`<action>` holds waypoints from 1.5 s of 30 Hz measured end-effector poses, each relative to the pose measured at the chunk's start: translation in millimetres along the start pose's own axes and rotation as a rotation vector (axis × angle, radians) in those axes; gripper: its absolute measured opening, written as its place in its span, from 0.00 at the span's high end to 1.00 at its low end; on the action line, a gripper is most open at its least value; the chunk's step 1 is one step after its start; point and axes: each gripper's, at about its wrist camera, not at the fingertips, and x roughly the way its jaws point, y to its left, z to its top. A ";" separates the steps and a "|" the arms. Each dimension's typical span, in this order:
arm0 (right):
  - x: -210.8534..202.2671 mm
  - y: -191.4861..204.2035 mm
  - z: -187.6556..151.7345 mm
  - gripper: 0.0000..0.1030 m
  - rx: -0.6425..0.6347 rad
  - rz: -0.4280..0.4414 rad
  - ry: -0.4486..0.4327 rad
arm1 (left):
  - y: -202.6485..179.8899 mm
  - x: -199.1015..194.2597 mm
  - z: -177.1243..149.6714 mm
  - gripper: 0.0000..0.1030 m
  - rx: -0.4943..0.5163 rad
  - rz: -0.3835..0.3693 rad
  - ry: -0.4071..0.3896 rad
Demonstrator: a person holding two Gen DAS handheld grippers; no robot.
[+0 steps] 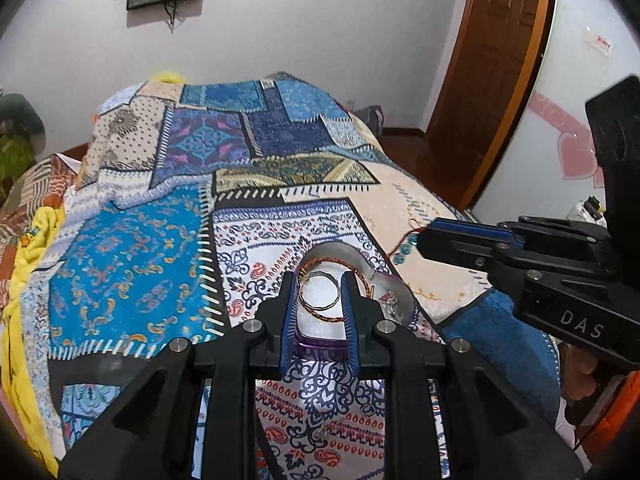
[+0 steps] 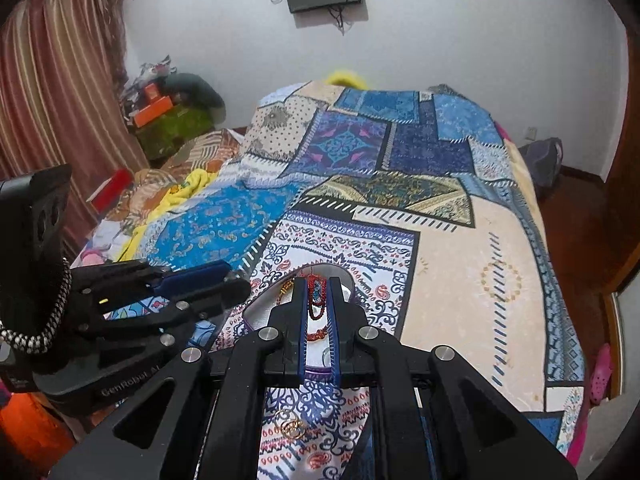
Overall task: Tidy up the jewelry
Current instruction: 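Drop the gold ring into the tin with the left tool while the right tool drops the bracelet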
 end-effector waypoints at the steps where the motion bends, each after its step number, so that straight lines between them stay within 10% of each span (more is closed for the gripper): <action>1: 3.3 -0.4 0.4 0.92 -0.001 0.003 0.007 | -0.4 2.5 -0.8 0.80 0.004 -0.001 0.005; 31: 56.6 -7.6 -9.7 0.92 -0.040 0.038 0.209 | 1.2 12.8 -5.2 0.80 0.014 0.020 0.036; 45: 27.2 7.4 -4.7 0.80 -0.095 -0.056 0.154 | 18.2 -25.1 -5.4 0.78 -0.031 0.089 -0.001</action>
